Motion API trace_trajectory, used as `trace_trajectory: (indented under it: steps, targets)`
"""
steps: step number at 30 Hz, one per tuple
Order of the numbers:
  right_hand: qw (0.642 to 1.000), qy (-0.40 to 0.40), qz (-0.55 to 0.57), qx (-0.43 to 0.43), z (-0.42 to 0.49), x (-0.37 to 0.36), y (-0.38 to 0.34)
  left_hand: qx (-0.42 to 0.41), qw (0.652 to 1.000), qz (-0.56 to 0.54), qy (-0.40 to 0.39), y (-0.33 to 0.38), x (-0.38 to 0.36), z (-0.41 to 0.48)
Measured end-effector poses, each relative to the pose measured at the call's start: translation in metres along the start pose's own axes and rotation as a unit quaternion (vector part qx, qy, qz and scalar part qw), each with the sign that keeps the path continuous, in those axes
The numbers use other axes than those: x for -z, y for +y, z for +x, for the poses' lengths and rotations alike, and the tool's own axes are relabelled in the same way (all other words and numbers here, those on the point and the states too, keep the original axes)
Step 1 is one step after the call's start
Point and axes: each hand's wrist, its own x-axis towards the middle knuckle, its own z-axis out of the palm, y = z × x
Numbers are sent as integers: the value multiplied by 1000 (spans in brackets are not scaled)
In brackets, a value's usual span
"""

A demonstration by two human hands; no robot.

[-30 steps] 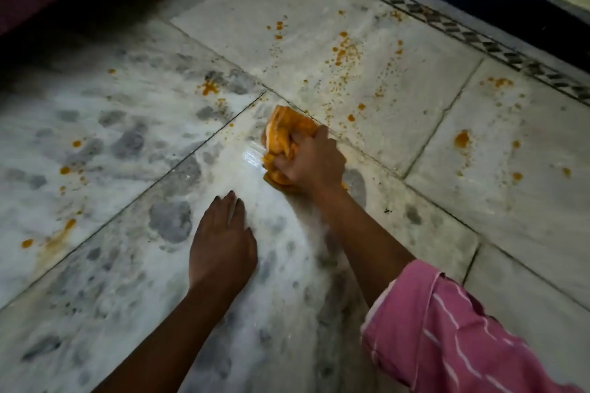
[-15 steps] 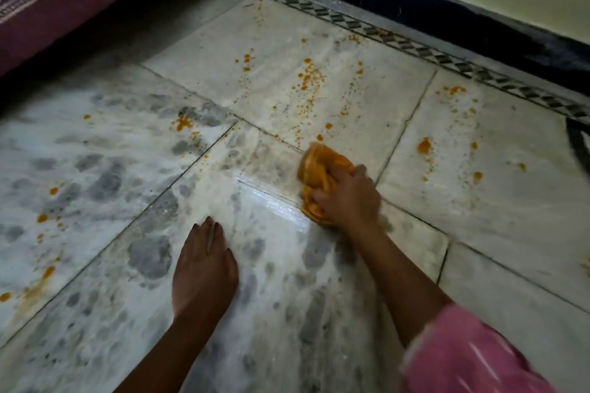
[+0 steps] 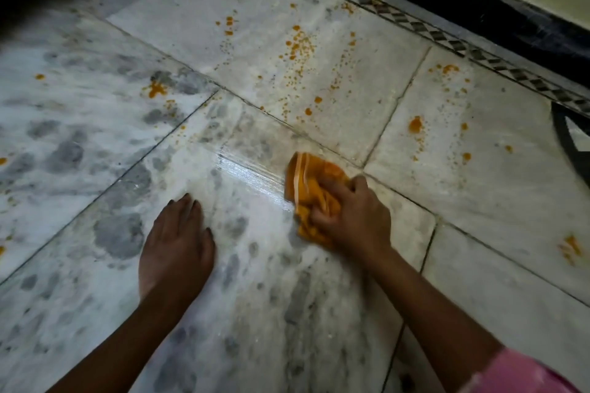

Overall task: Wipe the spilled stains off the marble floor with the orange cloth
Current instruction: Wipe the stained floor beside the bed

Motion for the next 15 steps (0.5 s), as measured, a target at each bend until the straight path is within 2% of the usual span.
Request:
trace_trajectory:
  steps: [4,6,8,10,12,13,15]
  targets:
    - [998,4,29,-49,67,-13,-49,6,1000,-9,14,-1,-4,-3]
    - [1000,-6,26,-12,70,-18,-70,7,1000,-13,12,0,-2,-3]
    - [998,-11,7,69,46,-20,-77,2,1000,-12,4,-1,-1,-3]
    - [988,-11,0,156,7,-15,-64,-4,1000,-13,6,-2,-1,-3]
    - [980,-27,13,199,-26,-4,-31,-9,1000,-20,11,-3,0,-3]
    - [981,-35,16,190,-34,2,-9,-11,1000,-22,13,-3,-1,-4]
    - [992,-48,-3,116,-25,18,29,-12,999,-26,17,-2,-1,-5]
